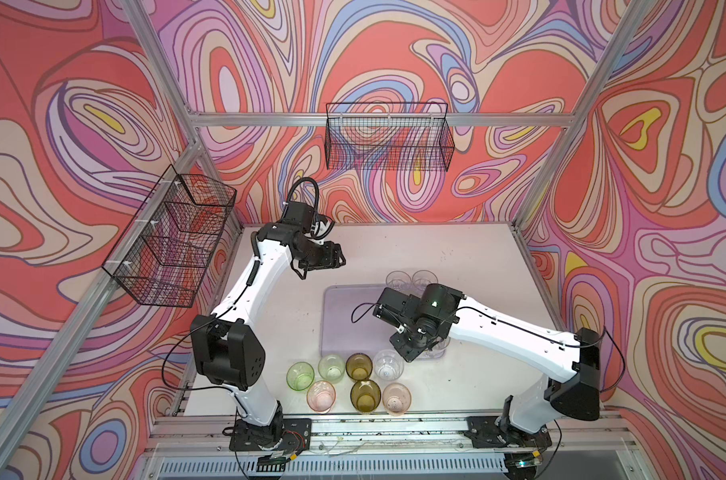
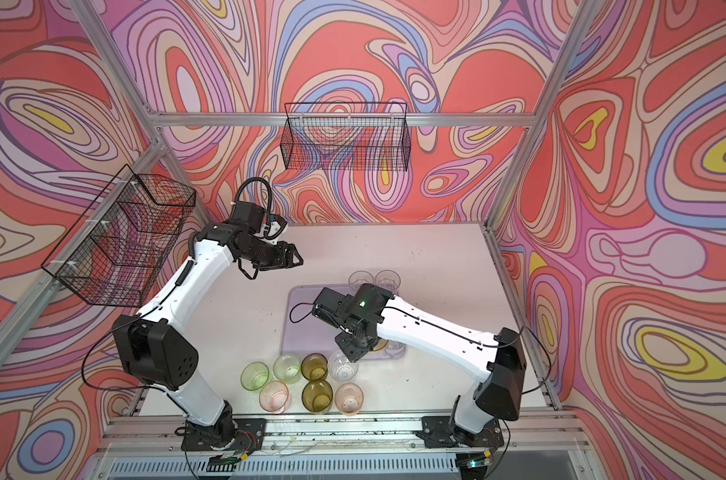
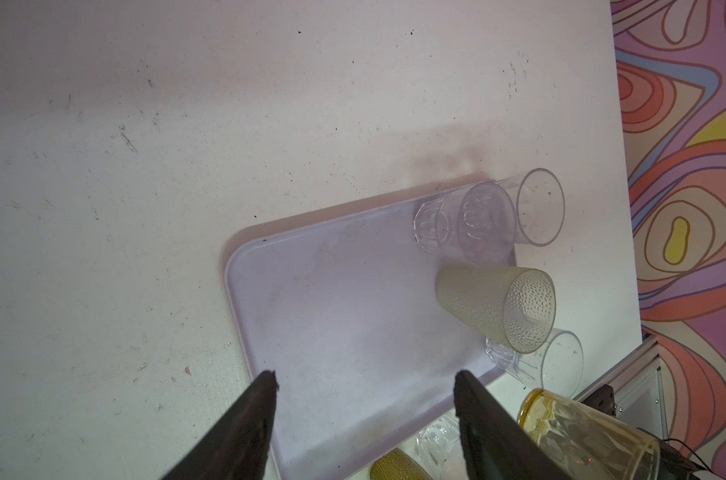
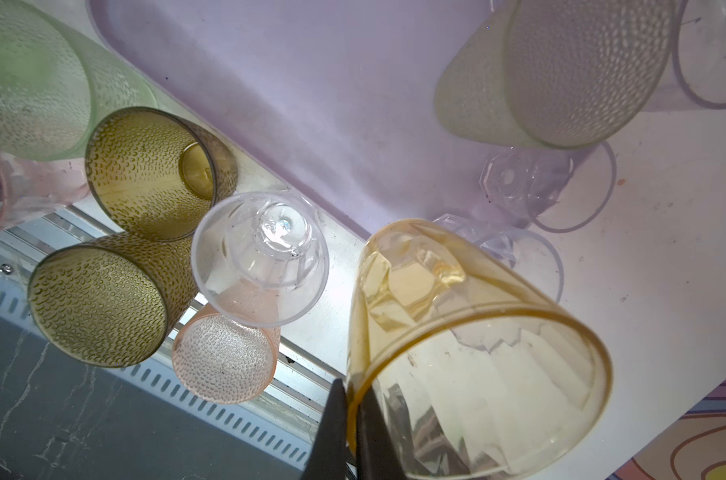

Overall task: Place the glasses into the tray
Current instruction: 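Lift the yellow cup with the right gripper and carry it over the tray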

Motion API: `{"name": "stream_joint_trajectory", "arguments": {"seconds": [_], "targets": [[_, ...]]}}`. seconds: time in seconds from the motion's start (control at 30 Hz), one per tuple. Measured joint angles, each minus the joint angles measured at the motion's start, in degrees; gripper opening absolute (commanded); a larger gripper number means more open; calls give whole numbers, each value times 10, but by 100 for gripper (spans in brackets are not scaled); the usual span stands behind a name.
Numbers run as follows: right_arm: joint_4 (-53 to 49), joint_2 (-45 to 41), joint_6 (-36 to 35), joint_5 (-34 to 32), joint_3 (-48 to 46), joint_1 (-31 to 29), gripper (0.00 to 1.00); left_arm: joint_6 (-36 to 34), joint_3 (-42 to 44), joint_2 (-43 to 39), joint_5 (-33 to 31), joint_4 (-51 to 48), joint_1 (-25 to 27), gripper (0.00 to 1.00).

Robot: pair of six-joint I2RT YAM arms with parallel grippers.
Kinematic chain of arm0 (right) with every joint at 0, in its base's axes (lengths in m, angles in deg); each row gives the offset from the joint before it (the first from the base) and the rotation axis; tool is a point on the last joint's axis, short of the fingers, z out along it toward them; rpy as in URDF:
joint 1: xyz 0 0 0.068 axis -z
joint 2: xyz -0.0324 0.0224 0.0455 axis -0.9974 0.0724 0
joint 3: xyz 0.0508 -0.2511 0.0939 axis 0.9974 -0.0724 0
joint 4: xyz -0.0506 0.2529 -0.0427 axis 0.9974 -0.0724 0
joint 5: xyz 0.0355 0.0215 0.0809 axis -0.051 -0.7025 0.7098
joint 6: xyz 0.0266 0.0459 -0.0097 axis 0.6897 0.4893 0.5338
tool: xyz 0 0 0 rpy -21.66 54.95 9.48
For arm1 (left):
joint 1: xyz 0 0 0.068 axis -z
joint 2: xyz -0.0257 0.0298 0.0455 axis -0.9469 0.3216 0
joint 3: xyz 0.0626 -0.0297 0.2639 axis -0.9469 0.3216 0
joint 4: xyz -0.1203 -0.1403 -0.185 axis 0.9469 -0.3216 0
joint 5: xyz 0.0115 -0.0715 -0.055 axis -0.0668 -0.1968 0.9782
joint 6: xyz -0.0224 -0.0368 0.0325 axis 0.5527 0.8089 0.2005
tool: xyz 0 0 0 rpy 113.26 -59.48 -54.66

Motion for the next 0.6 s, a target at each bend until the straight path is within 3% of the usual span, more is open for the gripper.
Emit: {"name": "stream_joint_trajectory", "arguments": {"seconds": [0.6], "targets": [[38,38,-34,4,12,55,0,0,0,0,0,0,0,71]]}}
